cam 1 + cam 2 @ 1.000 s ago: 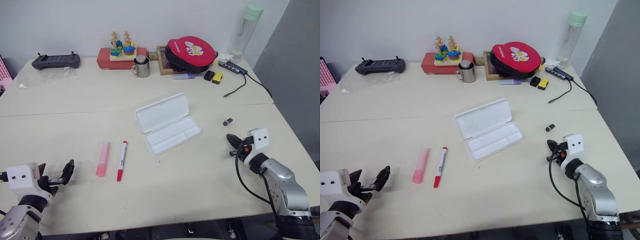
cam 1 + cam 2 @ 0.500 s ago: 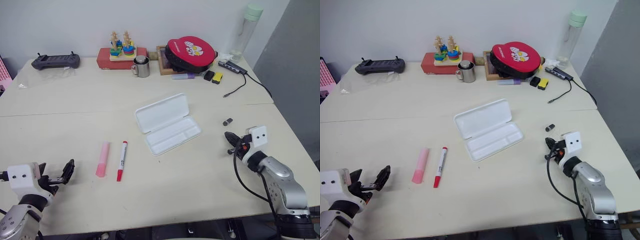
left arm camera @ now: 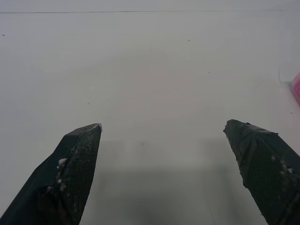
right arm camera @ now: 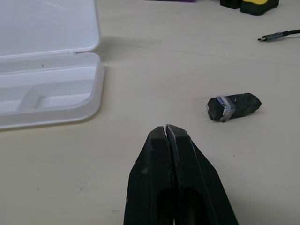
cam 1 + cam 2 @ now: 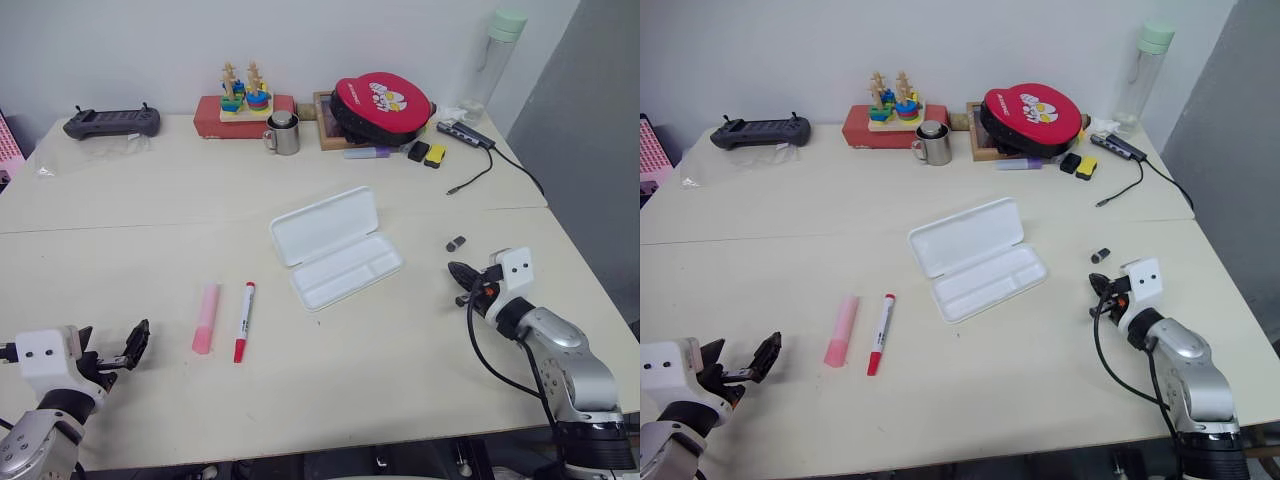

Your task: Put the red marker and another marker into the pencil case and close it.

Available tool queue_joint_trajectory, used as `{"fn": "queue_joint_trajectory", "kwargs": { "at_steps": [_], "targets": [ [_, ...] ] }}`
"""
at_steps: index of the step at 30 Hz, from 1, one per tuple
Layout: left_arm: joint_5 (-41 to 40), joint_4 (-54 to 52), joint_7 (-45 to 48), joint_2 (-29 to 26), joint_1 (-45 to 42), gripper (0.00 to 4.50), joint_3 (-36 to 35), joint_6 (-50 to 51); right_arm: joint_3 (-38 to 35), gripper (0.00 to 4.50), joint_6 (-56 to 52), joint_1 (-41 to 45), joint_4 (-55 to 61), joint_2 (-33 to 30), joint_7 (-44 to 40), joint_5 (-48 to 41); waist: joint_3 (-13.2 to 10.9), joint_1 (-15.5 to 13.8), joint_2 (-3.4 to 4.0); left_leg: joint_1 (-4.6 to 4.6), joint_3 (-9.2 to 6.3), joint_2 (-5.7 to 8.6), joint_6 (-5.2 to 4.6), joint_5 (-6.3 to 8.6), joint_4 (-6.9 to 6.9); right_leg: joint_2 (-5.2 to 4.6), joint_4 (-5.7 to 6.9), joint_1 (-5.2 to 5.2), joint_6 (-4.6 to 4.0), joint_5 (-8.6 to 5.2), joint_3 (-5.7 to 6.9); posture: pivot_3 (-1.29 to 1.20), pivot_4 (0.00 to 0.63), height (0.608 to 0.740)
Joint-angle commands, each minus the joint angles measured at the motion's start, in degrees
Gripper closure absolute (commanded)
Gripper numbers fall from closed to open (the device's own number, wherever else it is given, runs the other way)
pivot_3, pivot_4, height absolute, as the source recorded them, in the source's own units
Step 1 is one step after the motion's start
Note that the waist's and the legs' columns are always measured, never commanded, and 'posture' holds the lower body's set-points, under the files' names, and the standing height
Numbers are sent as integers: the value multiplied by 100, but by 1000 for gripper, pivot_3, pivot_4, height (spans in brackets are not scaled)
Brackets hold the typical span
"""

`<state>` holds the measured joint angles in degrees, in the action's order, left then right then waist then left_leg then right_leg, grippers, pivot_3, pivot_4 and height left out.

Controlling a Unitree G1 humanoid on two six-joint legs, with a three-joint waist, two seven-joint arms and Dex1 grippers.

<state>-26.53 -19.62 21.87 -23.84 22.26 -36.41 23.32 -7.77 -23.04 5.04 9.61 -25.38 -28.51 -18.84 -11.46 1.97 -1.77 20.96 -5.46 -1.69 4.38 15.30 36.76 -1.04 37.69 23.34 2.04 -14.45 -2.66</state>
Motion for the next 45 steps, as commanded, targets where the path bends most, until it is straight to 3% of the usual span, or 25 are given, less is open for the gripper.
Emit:
{"fn": "queue_joint_trajectory", "kwargs": {
  "at_steps": [1, 5, 8, 13, 16, 20, 27, 35, 45],
  "targets": [
    [-116, -113, 210, -184, 27, 0, -124, -91, -9, 4470, 271, -44, -20, -122, -196, 81, 0, -1, 0, 0, 0, 0, 0, 0, 0, 0, 0, 0, 0, 0, 0, 0, 150, 740],
    [-462, -209, 608, -444, 199, 0, -243, 170, 12, 4470, 334, 16, -78, -191, -403, 79, 0, 1, 0, -1, 1, 0, 0, 0, 0, 0, 0, 0, -1, 0, -1, 0, 150, 740],
    [-899, -319, 1178, -940, 458, 0, -524, 552, 139, 4470, 481, 144, -174, -520, -999, 89, -2, 9, -2, 0, 2, 0, 0, 0, 0, 0, 0, 0, -1, -1, 0, 0, 150, 740],
    [-1006, -299, 2000, -1675, 851, 0, -724, 729, 340, 4470, 545, 633, -463, -903, -1759, -3, -6, 28, 3, -2, 2, -1, 0, 0, 0, 0, 1, 2, -5, -3, 0, 0, 150, 740],
    [-976, -224, 2139, -1818, 876, 0, -767, 710, 406, 4470, 454, 844, -584, -1001, -2078, -107, -6, 44, 3, -3, 4, 0, 0, 0, 2, -1, 2, 2, -5, -2, -1, 0, 150, 740],
    [-828, -155, 2232, -1909, 795, 0, -701, 651, 729, 3797, 926, 1009, -712, -1179, -2630, 82, -6, 39, 2, 0, 2, -1, -1, 1, -5, -1, -1, 3, -7, -9, 3, 0, 150, 740],
    [-705, -203, 2277, -1863, 694, 0, -622, 644, 1091, 2053, 1817, 1456, -1322, -1275, -3121, 512, -7, 46, 3, -2, 5, -1, -1, 1, -8, -1, 0, 5, -9, -10, 2, 0, 150, 740],
    [-576, -259, 2362, -1926, 663, 0, -557, 620, 1696, 16, 2625, 2739, -2484, -1148, -3855, 1000, -11, 111, 5, -4, 5, -2, -1, 1, -8, 0, 6, 6, -7, -8, 2, 0, 150, 740],
    [-488, -307, 2412, -1937, 601, 0, -533, 628, 2381, 16, 3115, 3787, -3273, -746, -4883, 1274, -12, 128, 6, -3, 0, -3, -1, 1, -12, -1, 7, 7, 15, 6, 8, 0, 150, 740]
  ]
}}
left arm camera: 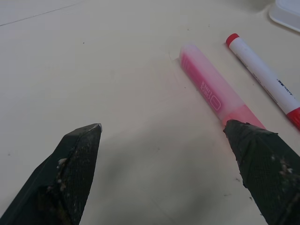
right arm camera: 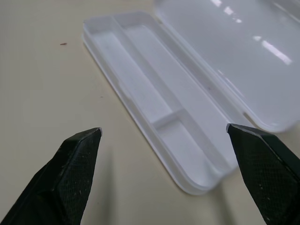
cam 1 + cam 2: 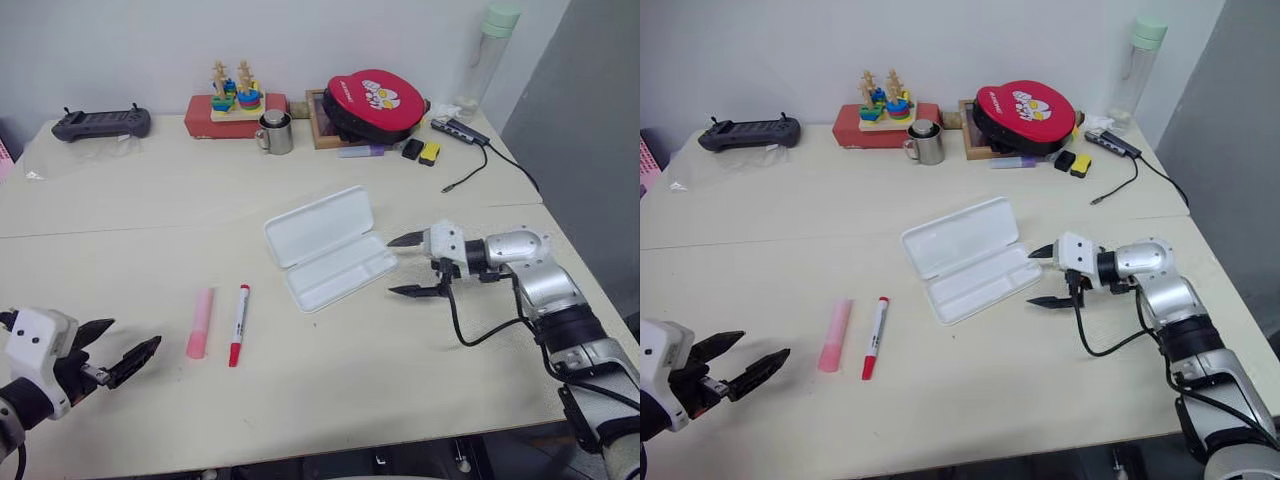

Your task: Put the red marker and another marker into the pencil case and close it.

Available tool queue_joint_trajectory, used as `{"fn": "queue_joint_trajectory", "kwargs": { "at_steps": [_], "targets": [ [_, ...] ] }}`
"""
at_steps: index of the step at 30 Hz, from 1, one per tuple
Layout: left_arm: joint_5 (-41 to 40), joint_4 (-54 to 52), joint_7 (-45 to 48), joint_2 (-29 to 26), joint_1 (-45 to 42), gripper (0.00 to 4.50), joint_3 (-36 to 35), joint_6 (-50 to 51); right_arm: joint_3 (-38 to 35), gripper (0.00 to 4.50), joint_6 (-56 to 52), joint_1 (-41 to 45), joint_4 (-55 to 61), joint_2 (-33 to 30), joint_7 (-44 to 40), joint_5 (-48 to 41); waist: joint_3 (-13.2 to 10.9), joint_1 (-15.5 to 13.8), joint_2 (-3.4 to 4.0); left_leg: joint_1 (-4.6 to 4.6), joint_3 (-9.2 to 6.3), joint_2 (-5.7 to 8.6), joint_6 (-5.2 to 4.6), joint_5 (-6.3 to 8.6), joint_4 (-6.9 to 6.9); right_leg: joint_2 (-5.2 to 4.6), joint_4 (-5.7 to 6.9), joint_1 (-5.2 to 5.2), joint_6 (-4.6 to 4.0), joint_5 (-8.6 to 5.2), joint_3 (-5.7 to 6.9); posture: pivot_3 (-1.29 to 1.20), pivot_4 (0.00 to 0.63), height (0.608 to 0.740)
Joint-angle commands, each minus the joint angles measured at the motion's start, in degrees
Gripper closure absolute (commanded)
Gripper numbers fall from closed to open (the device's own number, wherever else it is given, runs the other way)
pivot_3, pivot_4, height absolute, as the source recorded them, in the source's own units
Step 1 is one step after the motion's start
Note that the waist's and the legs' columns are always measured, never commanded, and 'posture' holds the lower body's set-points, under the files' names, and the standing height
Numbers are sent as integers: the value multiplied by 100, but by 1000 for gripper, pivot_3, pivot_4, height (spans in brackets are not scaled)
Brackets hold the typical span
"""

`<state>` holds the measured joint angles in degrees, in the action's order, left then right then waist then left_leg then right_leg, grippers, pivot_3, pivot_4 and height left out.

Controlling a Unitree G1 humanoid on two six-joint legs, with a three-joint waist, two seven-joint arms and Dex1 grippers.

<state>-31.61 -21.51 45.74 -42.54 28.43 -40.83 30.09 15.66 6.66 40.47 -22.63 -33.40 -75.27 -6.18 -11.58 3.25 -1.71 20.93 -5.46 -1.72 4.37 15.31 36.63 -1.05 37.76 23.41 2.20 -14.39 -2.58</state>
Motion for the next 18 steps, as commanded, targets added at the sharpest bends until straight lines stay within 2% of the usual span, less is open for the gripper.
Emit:
{"fn": "queue_joint_trajectory", "kwargs": {
  "at_steps": [1, 7, 18],
  "targets": [
    [25, -124, 20, -63, -22, 0, -94, -45, 80, 16, 181, 305, -119, 80, -285, 41, 0, 0, 1, 0, -1, 0, 0, 0, 0, 0, 1, 0, 0, 0, 1, 0, 150, 740],
    [52, -274, -31, 47, 78, 0, -106, -58, 484, 16, 422, 641, -752, 162, -757, 404, 0, -6, 0, -1, -1, 0, 0, 0, 1, 0, 2, -1, 0, 0, 2, 0, 150, 740],
    [124, -302, -97, 130, 59, 0, -2, -79, 767, 16, 582, 1237, -1738, 508, -645, 1051, -3, 5, 4, -3, -2, 0, 0, 0, 1, 0, 14, 3, -4, 2, 3, 0, 150, 740]
  ]
}}
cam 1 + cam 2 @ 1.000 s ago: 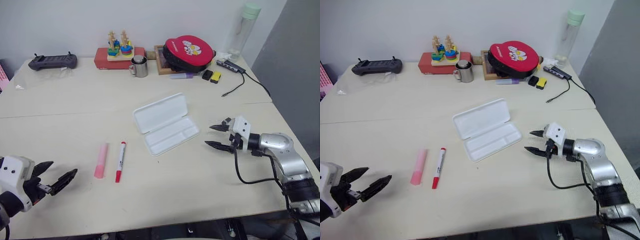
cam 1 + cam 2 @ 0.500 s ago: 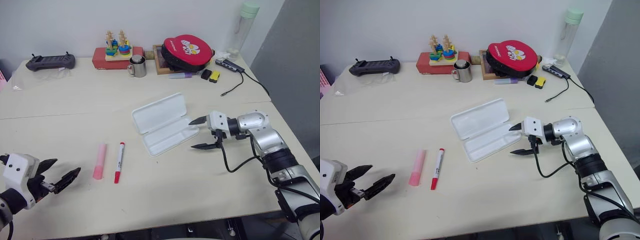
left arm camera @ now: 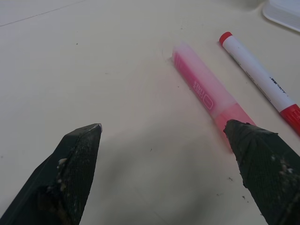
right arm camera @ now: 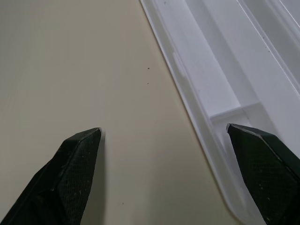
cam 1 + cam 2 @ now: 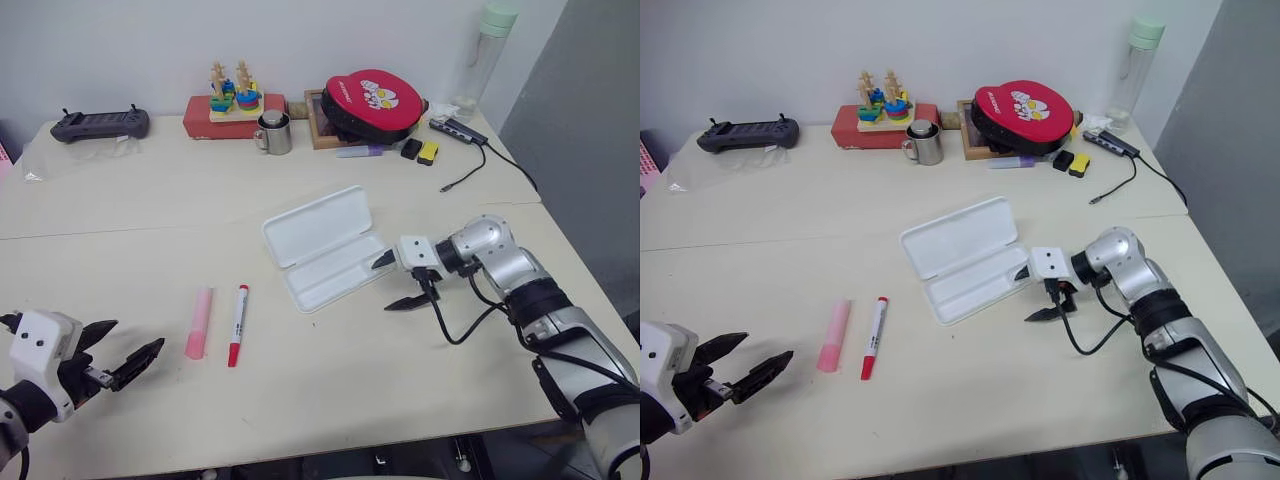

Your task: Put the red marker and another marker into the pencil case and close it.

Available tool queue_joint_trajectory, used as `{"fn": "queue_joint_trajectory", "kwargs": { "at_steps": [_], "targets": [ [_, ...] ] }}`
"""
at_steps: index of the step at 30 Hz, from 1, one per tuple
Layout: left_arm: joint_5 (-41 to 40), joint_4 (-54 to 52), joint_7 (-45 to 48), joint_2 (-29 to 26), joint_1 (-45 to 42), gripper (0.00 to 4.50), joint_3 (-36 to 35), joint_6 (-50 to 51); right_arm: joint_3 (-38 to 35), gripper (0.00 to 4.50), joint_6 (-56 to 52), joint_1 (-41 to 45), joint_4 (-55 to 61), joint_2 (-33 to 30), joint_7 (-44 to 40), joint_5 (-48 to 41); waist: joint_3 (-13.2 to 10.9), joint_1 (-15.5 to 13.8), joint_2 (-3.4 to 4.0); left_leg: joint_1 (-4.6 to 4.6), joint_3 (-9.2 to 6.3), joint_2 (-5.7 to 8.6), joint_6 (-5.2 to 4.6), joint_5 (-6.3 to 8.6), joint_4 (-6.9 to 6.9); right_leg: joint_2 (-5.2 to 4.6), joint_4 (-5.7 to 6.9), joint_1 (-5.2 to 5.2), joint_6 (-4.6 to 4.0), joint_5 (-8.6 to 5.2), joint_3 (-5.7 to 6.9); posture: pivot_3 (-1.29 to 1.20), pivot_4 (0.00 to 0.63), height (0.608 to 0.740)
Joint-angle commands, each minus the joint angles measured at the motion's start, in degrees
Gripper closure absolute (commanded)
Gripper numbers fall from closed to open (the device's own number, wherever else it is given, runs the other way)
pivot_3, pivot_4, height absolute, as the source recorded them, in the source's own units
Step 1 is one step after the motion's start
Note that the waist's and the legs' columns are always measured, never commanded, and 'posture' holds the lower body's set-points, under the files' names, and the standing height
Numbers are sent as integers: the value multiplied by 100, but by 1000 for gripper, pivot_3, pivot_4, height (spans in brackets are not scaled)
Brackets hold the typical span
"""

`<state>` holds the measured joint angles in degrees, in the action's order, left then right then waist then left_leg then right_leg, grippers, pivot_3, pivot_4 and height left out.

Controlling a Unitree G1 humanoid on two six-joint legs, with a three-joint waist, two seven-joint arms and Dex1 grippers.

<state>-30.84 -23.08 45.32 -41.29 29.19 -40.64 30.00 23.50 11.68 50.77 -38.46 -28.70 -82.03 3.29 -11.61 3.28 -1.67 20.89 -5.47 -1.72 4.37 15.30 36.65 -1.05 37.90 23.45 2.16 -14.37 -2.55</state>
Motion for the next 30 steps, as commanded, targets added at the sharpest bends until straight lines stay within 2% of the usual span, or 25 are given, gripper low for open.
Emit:
{"fn": "queue_joint_trajectory", "kwargs": {
  "at_steps": [1, 5, 8, 9, 24, 30],
  "targets": [
    [54, -144, -59, 12, -23, 0, -13, -70, -13, 16, 85, 251, -215, 48, 42, 151, 0, -3, 0, 0, 0, 0, 0, 0, 0, 0, 1, 0, 0, 0, 1, 0, 150, 740],
    [76, -130, -74, 32, -39, 0, 8, -78, -15, 16, 78, 349, -337, 57, -3, 244, 0, -6, 0, 1, 1, 1, 0, 0, 0, 0, -1, 0, -5, 3, -1, 0, 150, 740],
    [88, -128, -103, 54, -58, 0, 45, -87, -5, 554, 57, 362, -334, 40, -63, 295, 0, -4, 1, 0, 0, 0, 0, 0, 0, 0, 0, 0, -5, 3, 0, 0, 150, 740],
    [94, -128, -115, 62, -67, 0, 62, -90, 5, 931, 28, 367, -326, 29, -90, 311, -1, -3, 1, 0, 0, 0, 0, 0, 0, 0, 1, 0, -4, 2, 0, 0, 150, 740],
    [117, -136, -216, 113, -170, 0, 199, -85, 89, 4462, -209, 350, -307, -48, -384, 491, 0, -5, 0, 0, -2, 0, 0, 0, 0, 0, 3, -1, -6, 4, 2, 0, 150, 740],
    [130, -135, -254, 115, -185, 0, 235, -89, 71, 4483, -92, 260, -135, -66, -531, 388, 0, -4, 0, -2, -2, 0, 0, 0, 1, 0, 4, -2, -4, 2, 1, 0, 150, 740]
  ]
}}
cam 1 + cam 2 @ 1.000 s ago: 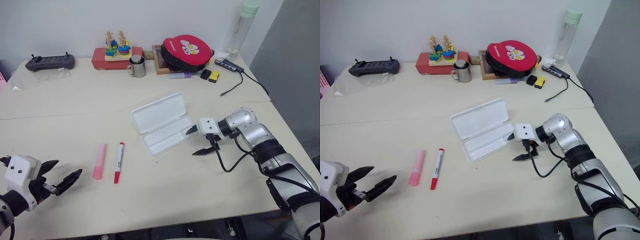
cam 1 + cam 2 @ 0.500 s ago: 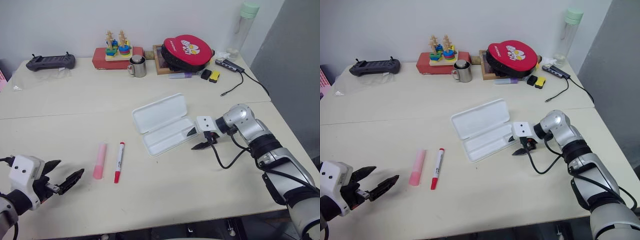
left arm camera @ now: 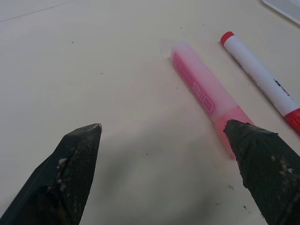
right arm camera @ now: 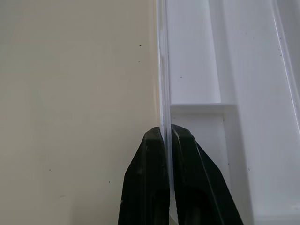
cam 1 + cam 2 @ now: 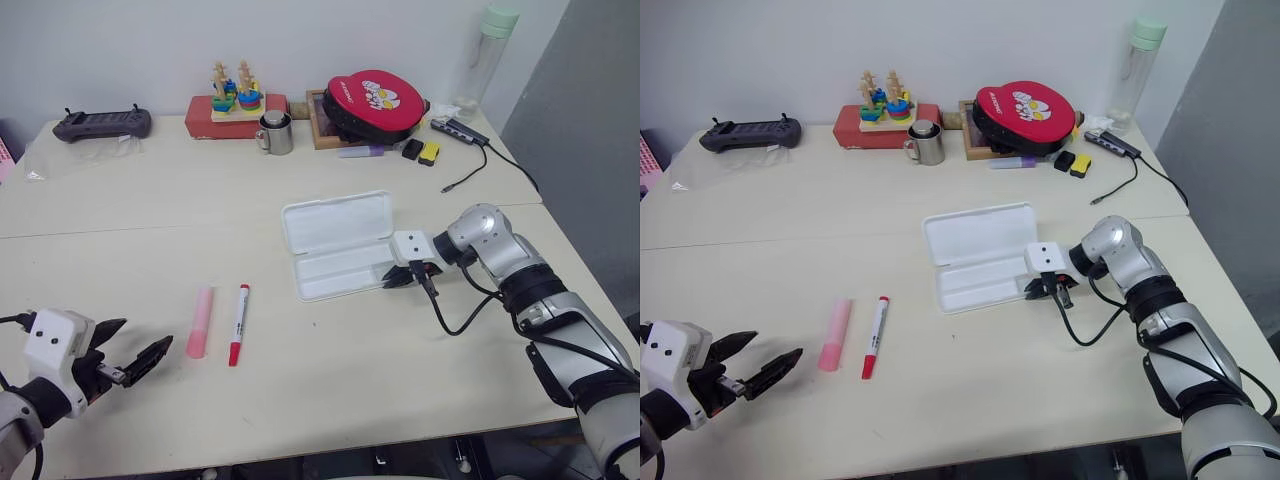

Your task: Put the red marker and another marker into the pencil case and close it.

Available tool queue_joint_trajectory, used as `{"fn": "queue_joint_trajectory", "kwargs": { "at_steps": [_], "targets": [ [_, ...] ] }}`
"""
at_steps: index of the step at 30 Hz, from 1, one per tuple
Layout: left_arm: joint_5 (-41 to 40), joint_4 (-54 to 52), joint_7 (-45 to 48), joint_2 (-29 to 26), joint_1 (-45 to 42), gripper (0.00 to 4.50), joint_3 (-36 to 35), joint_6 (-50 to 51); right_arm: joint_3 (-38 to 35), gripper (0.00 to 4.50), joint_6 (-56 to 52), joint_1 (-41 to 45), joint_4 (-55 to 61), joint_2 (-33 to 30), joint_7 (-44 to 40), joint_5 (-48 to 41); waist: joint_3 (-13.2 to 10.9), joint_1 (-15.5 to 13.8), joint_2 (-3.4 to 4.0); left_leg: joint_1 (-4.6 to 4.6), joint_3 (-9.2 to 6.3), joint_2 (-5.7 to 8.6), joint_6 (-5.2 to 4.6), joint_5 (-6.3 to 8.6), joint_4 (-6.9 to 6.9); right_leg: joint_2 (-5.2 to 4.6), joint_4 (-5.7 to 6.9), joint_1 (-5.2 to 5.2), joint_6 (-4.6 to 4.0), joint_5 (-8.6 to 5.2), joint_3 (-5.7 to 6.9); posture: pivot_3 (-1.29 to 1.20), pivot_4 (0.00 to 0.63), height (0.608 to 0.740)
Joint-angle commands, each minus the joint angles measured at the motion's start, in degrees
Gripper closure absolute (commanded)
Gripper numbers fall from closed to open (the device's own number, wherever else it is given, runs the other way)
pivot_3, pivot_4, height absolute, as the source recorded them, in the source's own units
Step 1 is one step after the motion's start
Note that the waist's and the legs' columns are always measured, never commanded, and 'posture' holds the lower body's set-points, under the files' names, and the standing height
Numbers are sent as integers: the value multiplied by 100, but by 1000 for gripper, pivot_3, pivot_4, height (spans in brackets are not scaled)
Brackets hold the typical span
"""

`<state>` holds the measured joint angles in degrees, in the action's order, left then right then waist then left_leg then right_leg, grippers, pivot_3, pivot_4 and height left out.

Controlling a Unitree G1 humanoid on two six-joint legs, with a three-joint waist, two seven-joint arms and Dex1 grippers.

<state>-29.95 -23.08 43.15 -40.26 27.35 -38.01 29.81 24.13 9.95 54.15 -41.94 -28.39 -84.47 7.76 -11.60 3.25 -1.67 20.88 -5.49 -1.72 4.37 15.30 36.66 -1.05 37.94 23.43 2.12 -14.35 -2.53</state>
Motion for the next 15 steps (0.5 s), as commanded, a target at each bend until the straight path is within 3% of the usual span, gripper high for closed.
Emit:
{"fn": "queue_joint_trajectory", "kwargs": {
  "at_steps": [1, 15],
  "targets": [
    [45, -136, -40, 12, -3, 0, -21, -70, 8, 4483, 94, -95, 250, -102, -313, -75, 0, -2, 0, 0, 0, 0, 0, 0, 0, 0, 0, 0, -1, 0, 0, 0, 150, 740],
    [171, -59, -47, 5, -127, 0, 141, -97, -31, 4483, -1028, -1206, 3428, -494, -446, -926, -2, -5, 2, 2, -5, 0, 0, 0, 2, 0, 1, 0, 8, -4, 3, 0, 150, 740]
  ]
}}
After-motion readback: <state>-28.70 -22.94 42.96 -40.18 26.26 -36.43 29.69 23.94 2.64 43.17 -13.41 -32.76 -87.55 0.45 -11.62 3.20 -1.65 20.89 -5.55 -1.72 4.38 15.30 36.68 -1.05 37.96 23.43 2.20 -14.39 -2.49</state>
